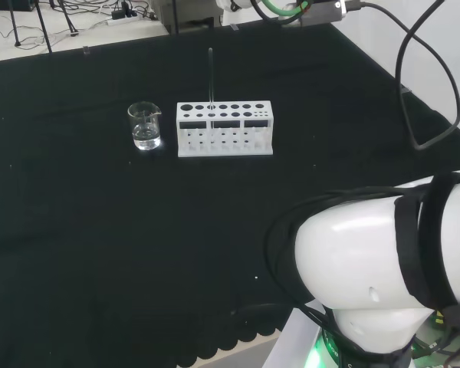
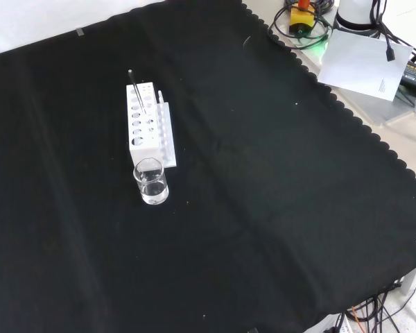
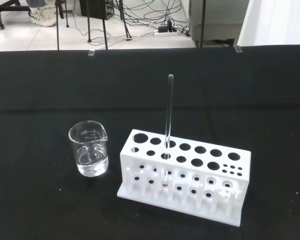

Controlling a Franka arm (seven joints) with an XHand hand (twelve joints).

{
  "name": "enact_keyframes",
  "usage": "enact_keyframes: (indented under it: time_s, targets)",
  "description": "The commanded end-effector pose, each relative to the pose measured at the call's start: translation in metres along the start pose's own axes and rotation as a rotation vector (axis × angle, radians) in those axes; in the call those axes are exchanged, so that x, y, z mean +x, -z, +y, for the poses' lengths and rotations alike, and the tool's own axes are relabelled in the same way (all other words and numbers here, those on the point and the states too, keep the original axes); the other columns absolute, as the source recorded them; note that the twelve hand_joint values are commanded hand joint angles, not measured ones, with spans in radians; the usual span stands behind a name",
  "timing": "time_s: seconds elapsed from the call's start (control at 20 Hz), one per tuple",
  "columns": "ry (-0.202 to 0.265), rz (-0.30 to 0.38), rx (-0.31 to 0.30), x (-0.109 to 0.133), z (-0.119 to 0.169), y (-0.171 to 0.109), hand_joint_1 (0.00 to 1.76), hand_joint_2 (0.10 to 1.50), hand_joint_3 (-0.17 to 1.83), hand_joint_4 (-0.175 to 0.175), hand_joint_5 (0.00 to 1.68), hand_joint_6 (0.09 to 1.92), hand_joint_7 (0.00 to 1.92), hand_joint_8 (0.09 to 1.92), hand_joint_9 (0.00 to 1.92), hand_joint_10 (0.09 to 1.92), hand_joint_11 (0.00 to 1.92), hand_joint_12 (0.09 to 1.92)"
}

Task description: Take the glass rod from the white test tube rack.

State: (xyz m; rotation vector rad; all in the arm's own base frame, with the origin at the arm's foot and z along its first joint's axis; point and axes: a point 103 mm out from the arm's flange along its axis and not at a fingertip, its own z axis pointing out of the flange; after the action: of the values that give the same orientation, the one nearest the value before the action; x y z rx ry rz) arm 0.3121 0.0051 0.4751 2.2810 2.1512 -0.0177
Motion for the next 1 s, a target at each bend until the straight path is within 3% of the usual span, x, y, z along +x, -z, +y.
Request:
enact_keyframes:
  time_s: [0.05,0.2,0.65,1.0]
  targets:
    - [0.007,0.006,-0.001,-0.013,0.028,0.001,0.61,0.86,0.48,-0.072,0.05,0.09,0.00,0.57,0.05,0.85,0.00,1.26]
    - [0.011,-0.005,0.003,-0.011,0.044,0.001,0.60,0.85,0.49,-0.074,0.07,0.09,0.00,0.68,0.11,0.89,0.00,1.33]
    - [0.036,0.000,-0.008,-0.007,0.096,-0.001,0.59,0.85,0.51,-0.080,0.10,0.09,0.01,0.76,0.21,0.92,0.00,1.40]
    - [0.056,-0.025,0.043,-0.001,0.143,-0.017,0.59,0.86,0.51,-0.081,0.12,0.09,0.03,0.78,0.22,0.92,0.00,1.40]
